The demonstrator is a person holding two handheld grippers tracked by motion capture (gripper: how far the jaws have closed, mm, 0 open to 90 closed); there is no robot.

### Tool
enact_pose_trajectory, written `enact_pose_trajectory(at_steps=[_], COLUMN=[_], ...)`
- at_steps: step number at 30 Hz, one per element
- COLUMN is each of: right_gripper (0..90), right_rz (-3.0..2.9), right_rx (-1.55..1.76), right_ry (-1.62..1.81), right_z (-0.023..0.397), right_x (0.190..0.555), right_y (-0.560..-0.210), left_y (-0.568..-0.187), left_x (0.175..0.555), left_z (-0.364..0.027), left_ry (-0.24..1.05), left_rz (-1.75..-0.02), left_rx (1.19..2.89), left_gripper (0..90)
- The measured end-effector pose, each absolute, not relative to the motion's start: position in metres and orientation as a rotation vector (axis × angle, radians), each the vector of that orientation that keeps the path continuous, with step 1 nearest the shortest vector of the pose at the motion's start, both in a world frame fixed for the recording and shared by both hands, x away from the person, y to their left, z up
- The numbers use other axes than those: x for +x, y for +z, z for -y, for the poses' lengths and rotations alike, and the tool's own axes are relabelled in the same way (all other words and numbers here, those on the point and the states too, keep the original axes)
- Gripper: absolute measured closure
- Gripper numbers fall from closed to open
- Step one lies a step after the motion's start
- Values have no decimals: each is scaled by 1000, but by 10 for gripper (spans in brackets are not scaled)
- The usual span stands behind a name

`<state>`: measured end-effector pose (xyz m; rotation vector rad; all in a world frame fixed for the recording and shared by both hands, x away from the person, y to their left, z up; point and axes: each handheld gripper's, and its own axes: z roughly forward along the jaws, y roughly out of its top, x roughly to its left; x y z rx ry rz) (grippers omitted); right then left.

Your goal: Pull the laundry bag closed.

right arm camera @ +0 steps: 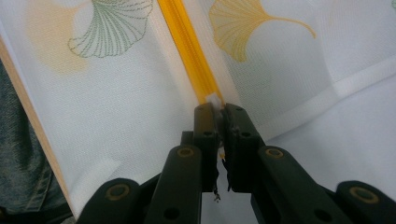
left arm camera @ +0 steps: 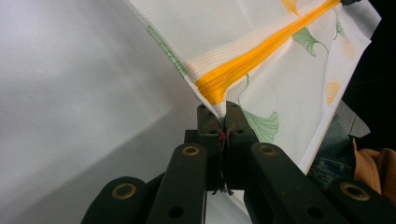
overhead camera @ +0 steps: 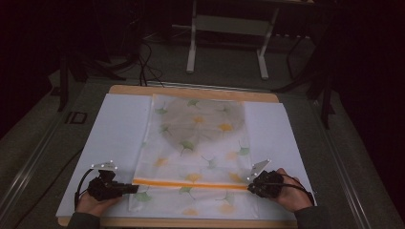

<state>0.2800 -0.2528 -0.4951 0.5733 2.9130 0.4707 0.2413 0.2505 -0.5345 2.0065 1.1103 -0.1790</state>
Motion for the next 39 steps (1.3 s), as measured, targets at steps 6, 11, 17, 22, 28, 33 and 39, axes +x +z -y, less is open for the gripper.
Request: enact_pose_trajectory(at_steps=[6,11,17,22,28,33,39], right_gripper=[845,844,842,761,689,611,546], right_rz=[-2908,-2904,-2897,-2855,-2809,-2743,-2624], right_rx=[582,586,607,657,737,810,891], right_ry=[494,498,495,563,694,832,995], right_z=[253,254,258,265,272,281,294], right_x=[279,279,279,280,281,281,277], right_y=[-497,-497,-496,-496,-493,-491,-493], left_y=[-535,-535,-530,-523,-521,-519,-520], left_x=[241,240,238,235,233,231,232], left_z=[-250,-252,-258,-264,-264,-263,-262], left_ry=[-166,-144,-38,58,134,212,278], left_rz=[-1106,-1117,-1149,-1155,-1151,-1157,-1170], left_rx=[2014,2016,1978,1935,1943,1932,1940], left_gripper=[845,781,671,648,634,623,615])
